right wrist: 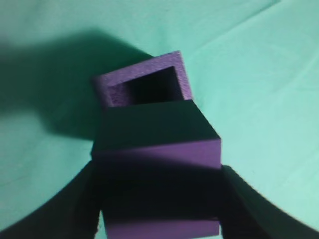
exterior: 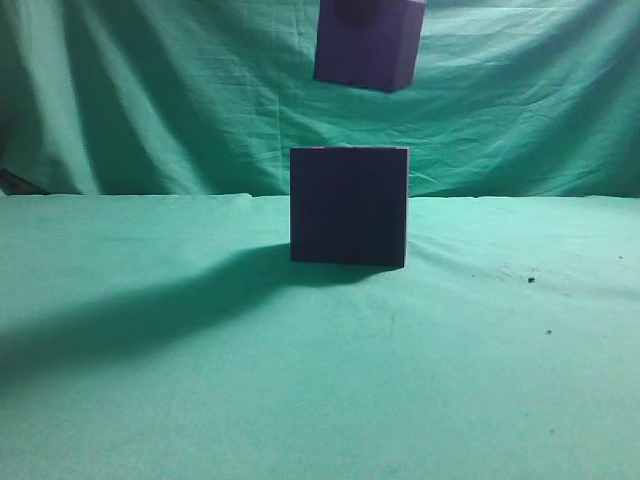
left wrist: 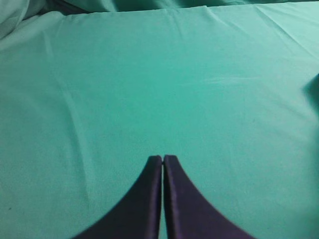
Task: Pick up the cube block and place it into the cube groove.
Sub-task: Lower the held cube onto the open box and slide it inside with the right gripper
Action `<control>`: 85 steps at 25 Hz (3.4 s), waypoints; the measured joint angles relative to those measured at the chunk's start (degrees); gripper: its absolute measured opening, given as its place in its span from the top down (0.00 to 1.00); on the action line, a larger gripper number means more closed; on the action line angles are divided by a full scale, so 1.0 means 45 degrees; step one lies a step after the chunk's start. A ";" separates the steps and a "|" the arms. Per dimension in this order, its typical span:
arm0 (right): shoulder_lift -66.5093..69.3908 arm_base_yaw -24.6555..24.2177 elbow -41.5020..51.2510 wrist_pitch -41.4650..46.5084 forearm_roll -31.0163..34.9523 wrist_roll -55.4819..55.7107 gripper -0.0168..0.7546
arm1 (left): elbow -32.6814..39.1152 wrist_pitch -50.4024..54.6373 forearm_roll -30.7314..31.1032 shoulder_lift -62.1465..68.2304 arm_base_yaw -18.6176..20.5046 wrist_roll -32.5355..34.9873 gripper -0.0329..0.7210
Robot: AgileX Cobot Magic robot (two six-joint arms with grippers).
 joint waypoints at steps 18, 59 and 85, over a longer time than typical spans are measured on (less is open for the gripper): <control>0.0996 0.0027 -0.0005 -0.0194 -0.0223 -0.1773 0.43 | 0.0000 0.0000 0.0000 0.0000 0.0000 0.0000 0.96; 0.1737 -0.0242 -0.0173 -0.0741 -0.0823 -0.2399 0.43 | 0.0000 0.0000 0.0000 0.0000 0.0000 0.0000 0.96; 0.1737 -0.0387 -0.0253 -0.0607 0.0104 -0.3355 0.43 | 0.0000 0.0000 0.0000 0.0000 0.0000 0.0000 0.96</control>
